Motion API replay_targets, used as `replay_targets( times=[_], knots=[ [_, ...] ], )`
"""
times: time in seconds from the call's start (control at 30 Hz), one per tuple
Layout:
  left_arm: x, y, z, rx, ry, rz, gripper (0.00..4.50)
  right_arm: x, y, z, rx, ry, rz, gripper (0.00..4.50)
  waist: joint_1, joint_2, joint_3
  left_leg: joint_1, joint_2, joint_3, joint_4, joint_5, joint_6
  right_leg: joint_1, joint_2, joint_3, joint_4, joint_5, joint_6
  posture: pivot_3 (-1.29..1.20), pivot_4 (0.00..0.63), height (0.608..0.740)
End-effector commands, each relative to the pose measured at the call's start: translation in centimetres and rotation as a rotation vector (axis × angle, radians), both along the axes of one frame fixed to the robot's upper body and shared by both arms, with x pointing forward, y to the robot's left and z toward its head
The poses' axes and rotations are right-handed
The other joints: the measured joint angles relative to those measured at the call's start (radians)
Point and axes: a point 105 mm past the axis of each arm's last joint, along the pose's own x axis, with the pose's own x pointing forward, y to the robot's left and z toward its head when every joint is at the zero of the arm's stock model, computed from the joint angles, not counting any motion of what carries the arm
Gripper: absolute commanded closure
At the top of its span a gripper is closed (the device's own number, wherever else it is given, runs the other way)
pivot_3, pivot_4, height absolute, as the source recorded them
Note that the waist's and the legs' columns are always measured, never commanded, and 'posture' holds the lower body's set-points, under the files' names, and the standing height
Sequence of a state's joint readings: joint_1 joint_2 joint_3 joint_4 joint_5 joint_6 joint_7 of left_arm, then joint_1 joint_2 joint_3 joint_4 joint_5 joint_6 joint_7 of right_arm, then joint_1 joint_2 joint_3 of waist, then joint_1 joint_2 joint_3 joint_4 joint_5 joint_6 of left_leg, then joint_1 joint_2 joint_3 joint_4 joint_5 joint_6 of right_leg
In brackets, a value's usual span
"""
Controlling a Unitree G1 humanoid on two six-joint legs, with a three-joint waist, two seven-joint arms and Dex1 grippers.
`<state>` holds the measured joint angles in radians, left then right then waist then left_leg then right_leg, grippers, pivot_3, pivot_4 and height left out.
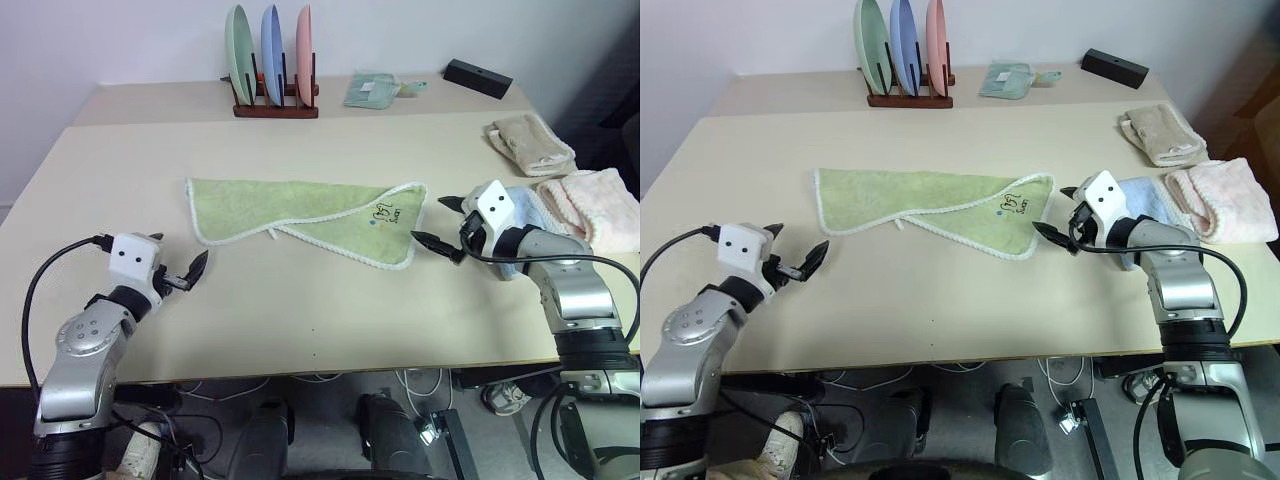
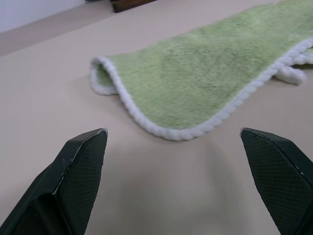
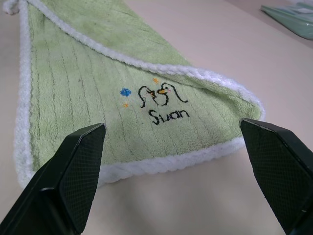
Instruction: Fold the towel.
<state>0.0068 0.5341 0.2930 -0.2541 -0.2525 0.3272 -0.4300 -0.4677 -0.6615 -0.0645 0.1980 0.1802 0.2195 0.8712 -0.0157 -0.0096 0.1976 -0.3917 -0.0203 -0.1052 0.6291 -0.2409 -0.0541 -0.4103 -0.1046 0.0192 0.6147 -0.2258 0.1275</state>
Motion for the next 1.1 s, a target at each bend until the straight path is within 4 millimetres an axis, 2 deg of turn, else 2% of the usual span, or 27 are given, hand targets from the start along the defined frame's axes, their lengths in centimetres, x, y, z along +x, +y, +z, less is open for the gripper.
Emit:
replay_targets(
  times=[0.03, 0.27, 0.37, 0.43, 0.5, 0.53, 0.6, 0.77, 0.9, 0.97, 1.1],
  knots=[
    [-0.1, 0.2, 1.7, 0.023, -0.055, 0.002, 0.05, -0.1, 0.2, 1.1, -0.006, -0.045, 0.017, 0.00, 0.001, 0.000, 0.000, 0.000, 0.000, 0.000, 0.000, 0.000, 0.000, 0.000, 0.000, 0.000, 0.000, 0.000, 0.000, 0.00, 0.150, 0.740],
    [0.2, -0.4, 2.1, 0.021, -0.067, -0.015, 0.05, 0.2, 0.6, 1.4, 0.000, -0.057, 0.025, 0.00, 0.000, 0.000, 0.000, 0.000, 0.000, 0.000, 0.000, 0.000, 0.000, 0.000, 0.000, 0.000, 0.000, 0.000, 0.000, 0.00, 0.150, 0.740],
    [0.4, -1.2, 2.1, 0.047, -0.061, -0.062, 0.05, 0.1, 0.8, 1.3, 0.001, -0.057, 0.025, 0.00, 0.000, 0.000, 0.000, 0.000, 0.000, 0.000, 0.000, 0.000, 0.000, 0.000, 0.000, 0.000, 0.000, 0.000, 0.000, 0.00, 0.150, 0.740],
    [0.4, -2.3, 2.5, 0.020, -0.069, -0.110, 0.05, -0.1, 1.1, 1.0, 0.010, -0.040, 0.040, 0.00, 0.000, 0.000, 0.000, 0.000, 0.000, 0.000, 0.000, 0.000, 0.000, 0.000, 0.000, 0.000, 0.000, 0.000, 0.000, 0.00, 0.150, 0.740],
    [0.1, -4.3, 3.0, -0.034, -0.065, -0.211, 0.05, -0.3, 1.7, 1.2, 0.035, -0.035, 0.055, 0.00, 0.001, 0.000, 0.000, 0.000, 0.000, 0.000, 0.000, 0.000, 0.000, 0.000, 0.000, 0.000, 0.000, 0.000, 0.000, 0.00, 0.150, 0.740],
    [-0.1, -5.3, 2.7, -0.010, -0.043, -0.273, 0.05, -0.3, 2.0, 1.6, 0.071, -0.026, 0.057, 0.00, 0.002, 0.000, 0.000, 0.000, 0.000, 0.000, 0.000, 0.000, 0.000, 0.000, 0.000, 0.000, 0.000, 0.000, 0.000, 0.00, 0.150, 0.740],
    [-0.1, -6.0, 1.8, 0.089, 0.003, -0.324, 0.05, -0.5, 2.5, 1.9, 0.098, -0.023, 0.065, 0.00, 0.000, 0.000, 0.000, 0.000, 0.000, 0.000, 0.000, 0.000, 0.000, 0.000, 0.000, 0.000, 0.000, 0.000, 0.000, 0.00, 0.150, 0.740],
    [1.7, -4.5, 1.2, 0.278, 0.034, -0.253, 0.05, -1.0, 2.6, 1.3, 0.081, -0.026, 0.036, 0.00, -0.001, 0.000, 0.000, 0.000, 0.000, 0.000, 0.000, 0.000, 0.000, 0.000, 0.000, 0.000, 0.000, 0.000, 0.000, 0.00, 0.150, 0.740],
    [2.9, -2.2, -0.1, 0.434, 0.089, -0.198, 0.05, -1.2, 2.7, 1.2, 0.083, -0.036, 0.014, 0.00, -0.001, 0.000, 0.000, 0.000, 0.000, 0.000, 0.000, 0.000, 0.000, 0.000, 0.000, 0.000, 0.000, 0.000, 0.000, 0.00, 0.150, 0.740],
    [3.5, -1.3, -0.5, 0.466, 0.111, -0.171, 0.05, -1.3, 2.7, 1.0, 0.082, -0.038, 0.007, 0.00, -0.001, 0.000, 0.000, 0.000, 0.000, 0.000, 0.000, 0.000, 0.000, 0.000, 0.000, 0.000, 0.000, 0.000, 0.000, 0.00, 0.150, 0.740],
    [4.9, -1.0, -0.6, 0.453, 0.121, -0.177, 0.05, -1.6, 2.3, 1.2, 0.091, -0.051, -0.015, 0.00, 0.002, 0.000, 0.000, 0.000, 0.000, 0.000, 0.000, 0.000, 0.000, 0.000, 0.000, 0.000, 0.001, 0.000, 0.000, 0.00, 0.150, 0.740]
  ],
)
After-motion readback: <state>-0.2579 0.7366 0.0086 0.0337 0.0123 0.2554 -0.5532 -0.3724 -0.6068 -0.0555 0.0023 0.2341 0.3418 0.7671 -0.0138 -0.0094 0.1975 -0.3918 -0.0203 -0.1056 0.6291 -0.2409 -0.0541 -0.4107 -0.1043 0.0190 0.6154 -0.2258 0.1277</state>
